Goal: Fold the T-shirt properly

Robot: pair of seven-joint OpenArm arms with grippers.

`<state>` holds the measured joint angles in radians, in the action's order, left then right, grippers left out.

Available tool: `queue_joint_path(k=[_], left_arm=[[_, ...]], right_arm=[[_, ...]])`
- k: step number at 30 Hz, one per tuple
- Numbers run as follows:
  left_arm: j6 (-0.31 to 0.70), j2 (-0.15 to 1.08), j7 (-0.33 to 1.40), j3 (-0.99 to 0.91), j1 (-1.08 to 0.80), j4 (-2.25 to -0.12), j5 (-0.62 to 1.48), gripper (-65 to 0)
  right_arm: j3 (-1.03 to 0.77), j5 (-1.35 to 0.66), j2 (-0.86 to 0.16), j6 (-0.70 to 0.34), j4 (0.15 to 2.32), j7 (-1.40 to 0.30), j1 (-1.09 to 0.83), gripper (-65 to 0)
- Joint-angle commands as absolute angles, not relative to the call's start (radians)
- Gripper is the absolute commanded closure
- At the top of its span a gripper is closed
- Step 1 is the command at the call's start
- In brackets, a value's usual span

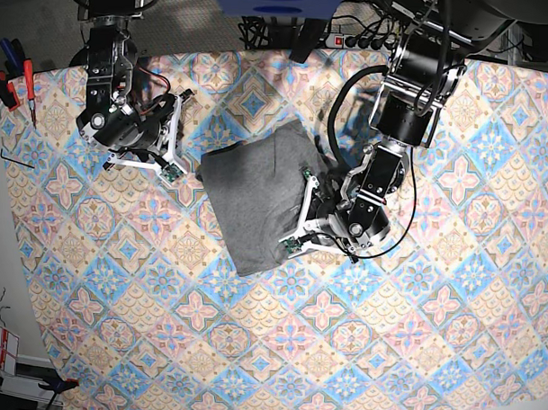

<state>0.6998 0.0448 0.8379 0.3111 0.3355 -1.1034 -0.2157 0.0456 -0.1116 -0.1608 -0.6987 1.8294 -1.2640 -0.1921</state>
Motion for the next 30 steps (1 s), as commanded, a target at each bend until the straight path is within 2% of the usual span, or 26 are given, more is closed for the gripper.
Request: queue_joint_path(k=[1,5,8,12,17,25,30], left_arm=[[0.698,0.036,0.826,0.303,0.361,-1.124,-0.208,0.0],[0.698,0.018,0.826,0.166,0.348,-1.198,-0.208,0.0],[0.698,-0.012,0.828,0.073,0.295,-1.354,-0.217,0.0],[0.698,-0.008,0.828,0.010,0.174,-1.549,-0.219,0.0],[0.698,0.002,0.819,-0.111,0.022,-1.675,-0.216,0.0],[0.698,0.002,0.621,-0.214,-0.240,-1.857,-0.217,0.0],[0.698,0.002,0.516,-0.217,-0.371,-1.886,-0.217,0.0]], right_arm=[[0.039,-0.117,-0.168,-0.698,1.850,-1.253,-0.182,-1.5],[0.033,-0.117,-0.168,-0.698,1.890,-1.253,-0.180,-1.5],[-0.039,-0.117,-0.165,-0.698,1.931,-1.253,-0.180,-1.5],[-0.148,-0.117,-0.163,-0.698,1.937,-1.253,-0.197,-1.7],[-0.236,-0.117,-0.163,-0.698,1.937,-1.244,-0.245,-1.7],[-0.266,-0.116,-0.163,-0.698,1.937,-1.242,-0.291,-1.7],[-0.266,-0.116,-0.163,-0.698,1.939,-1.241,-0.337,-1.7]])
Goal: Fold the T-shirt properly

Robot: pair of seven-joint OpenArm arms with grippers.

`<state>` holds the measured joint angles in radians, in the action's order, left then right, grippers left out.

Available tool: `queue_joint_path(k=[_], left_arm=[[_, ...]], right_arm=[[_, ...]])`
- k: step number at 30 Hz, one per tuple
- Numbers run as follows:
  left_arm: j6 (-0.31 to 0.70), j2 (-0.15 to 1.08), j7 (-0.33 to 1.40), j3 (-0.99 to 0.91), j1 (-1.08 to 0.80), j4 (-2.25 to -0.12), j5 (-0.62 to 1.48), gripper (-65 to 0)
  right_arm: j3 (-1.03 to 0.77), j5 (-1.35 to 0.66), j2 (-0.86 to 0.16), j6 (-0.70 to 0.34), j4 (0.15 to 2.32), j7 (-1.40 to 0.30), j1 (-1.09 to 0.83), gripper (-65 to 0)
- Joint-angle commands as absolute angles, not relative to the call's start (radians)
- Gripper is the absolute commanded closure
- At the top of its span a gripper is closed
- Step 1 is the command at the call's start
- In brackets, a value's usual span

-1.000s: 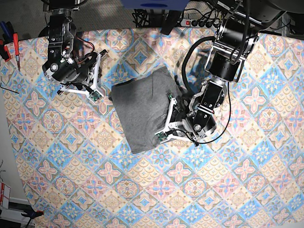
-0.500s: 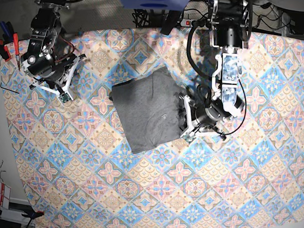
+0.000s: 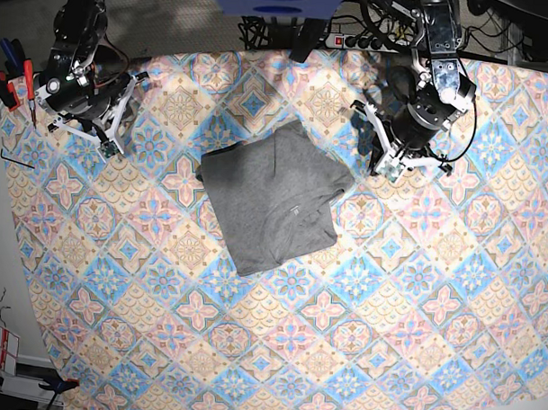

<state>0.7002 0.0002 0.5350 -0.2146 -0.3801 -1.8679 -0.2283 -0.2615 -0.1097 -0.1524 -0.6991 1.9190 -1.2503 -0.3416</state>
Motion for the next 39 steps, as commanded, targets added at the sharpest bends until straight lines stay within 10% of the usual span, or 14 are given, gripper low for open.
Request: queue_joint_path(k=[1,17,39], left_arm=[[0.698,0.002,0.493,-0.223,-0.394,-1.886,-0.217,0.0],[0.698,-0.033,0.117,-0.291,-0.668,-1.885,-0.216,0.0],[0.698,-0.157,0.104,-0.561,-0.716,-1.742,-0.208,0.0]], right_arm=[[-0.266,-0.116,-0.163,-0.698,1.939,-1.239,-0.344,-1.7],[-0.305,-0.116,-0.163,-0.698,1.939,-1.199,-0.469,-1.6],[-0.337,-0.116,-0.162,-0.698,1.937,-1.198,-0.553,-1.5]])
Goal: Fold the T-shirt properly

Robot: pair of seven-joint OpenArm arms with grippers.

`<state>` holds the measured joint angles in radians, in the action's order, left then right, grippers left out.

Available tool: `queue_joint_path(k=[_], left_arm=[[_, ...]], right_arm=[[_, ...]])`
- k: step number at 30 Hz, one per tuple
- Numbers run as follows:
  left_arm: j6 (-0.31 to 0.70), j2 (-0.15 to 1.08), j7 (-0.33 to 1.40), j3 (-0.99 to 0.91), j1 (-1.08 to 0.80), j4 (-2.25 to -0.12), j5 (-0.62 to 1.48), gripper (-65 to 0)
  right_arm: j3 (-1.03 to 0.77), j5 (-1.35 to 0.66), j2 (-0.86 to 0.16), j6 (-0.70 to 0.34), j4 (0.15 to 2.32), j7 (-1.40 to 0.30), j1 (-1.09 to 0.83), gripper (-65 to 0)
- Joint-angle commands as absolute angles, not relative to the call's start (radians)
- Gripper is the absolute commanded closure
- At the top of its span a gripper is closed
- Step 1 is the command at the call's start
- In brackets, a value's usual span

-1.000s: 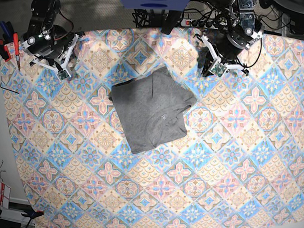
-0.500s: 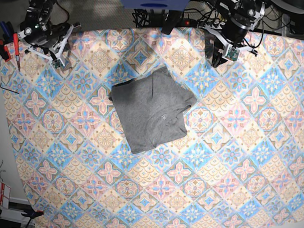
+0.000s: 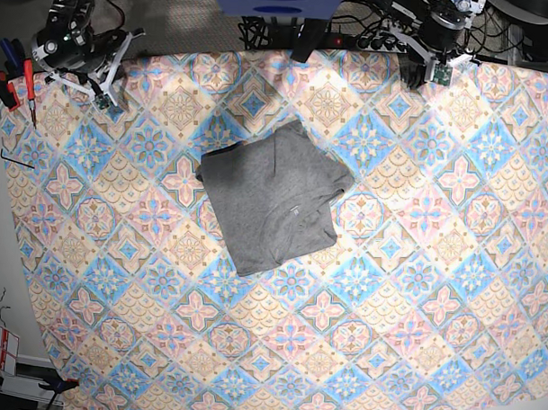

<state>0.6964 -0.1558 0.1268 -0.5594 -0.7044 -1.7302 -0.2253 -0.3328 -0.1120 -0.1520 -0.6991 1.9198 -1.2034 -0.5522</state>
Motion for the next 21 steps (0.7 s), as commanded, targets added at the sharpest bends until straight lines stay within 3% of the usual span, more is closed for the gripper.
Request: queue_joint_path(k=[1,5,12,21], left_arm=[[0.698,-0.157,0.104,-0.561,-0.723,-1.742,-0.208,0.0],[0.698,-0.157,0.104,-0.561,-0.743,-1.730,-0.208,0.0],[0.698,-0.157,0.104,-0.562,-0.743,-1.609,-0.209,0.0],[0.698,-0.157,0.104,-0.605,-0.743,-1.581,-0.208,0.0]], right_arm=[[-0.338,-0.116,-0.159,-0.698,1.937,-1.198,-0.553,-1.5],[-0.340,-0.096,-0.134,-0.698,1.937,-1.198,-0.570,-1.5],[-0.334,0.131,-0.054,-0.698,1.936,-1.167,-0.576,-1.5],[-0.340,0.157,-0.036,-0.698,1.933,-1.136,-0.602,-1.5]])
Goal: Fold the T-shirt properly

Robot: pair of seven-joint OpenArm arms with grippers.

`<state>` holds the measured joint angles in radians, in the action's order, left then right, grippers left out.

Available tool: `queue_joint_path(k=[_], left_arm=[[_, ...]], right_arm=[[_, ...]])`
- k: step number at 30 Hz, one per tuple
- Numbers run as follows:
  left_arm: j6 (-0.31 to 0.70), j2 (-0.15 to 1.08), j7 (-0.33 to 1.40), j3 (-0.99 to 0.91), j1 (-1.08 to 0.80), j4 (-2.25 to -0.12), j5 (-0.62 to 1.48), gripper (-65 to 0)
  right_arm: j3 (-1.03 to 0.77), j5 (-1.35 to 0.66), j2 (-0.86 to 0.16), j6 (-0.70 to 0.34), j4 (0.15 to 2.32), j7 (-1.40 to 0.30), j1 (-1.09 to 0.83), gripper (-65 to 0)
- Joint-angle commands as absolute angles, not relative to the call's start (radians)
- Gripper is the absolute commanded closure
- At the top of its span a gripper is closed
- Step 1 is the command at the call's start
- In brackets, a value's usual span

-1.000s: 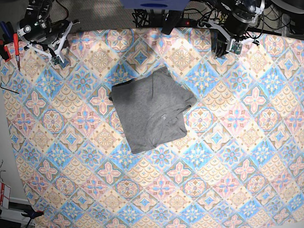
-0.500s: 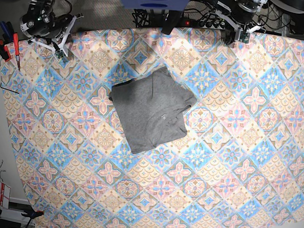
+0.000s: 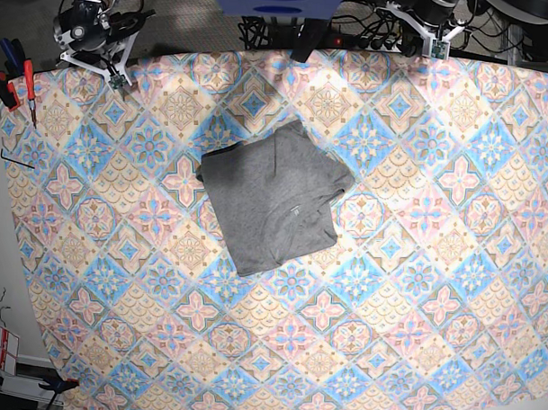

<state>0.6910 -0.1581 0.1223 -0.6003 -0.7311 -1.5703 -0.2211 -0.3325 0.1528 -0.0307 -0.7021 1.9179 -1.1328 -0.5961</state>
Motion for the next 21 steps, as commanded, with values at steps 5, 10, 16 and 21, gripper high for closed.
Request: queue_joint_path(k=[5,10,16,21], left_arm=[[0.698,-0.157,0.104,-0.604,-0.776,-1.581,-0.216,0.0],[0.698,-0.157,0.104,-0.601,-0.791,-1.561,-0.219,0.0],[0.698,-0.157,0.104,-0.598,-0.796,-1.491,-0.219,0.0],[0.698,-0.157,0.104,-0.596,-0.796,-1.455,-0.219,0.0]], right_arm=[[-0.340,0.159,-0.036,-0.698,1.931,-1.136,-0.621,-1.6],[-0.341,0.159,-0.028,-0.698,1.931,-1.136,-0.647,-1.6],[-0.348,0.160,-0.015,-0.698,1.931,-1.135,-0.684,-1.6],[-0.349,0.160,-0.015,-0.698,1.923,-1.135,-0.713,-1.6]])
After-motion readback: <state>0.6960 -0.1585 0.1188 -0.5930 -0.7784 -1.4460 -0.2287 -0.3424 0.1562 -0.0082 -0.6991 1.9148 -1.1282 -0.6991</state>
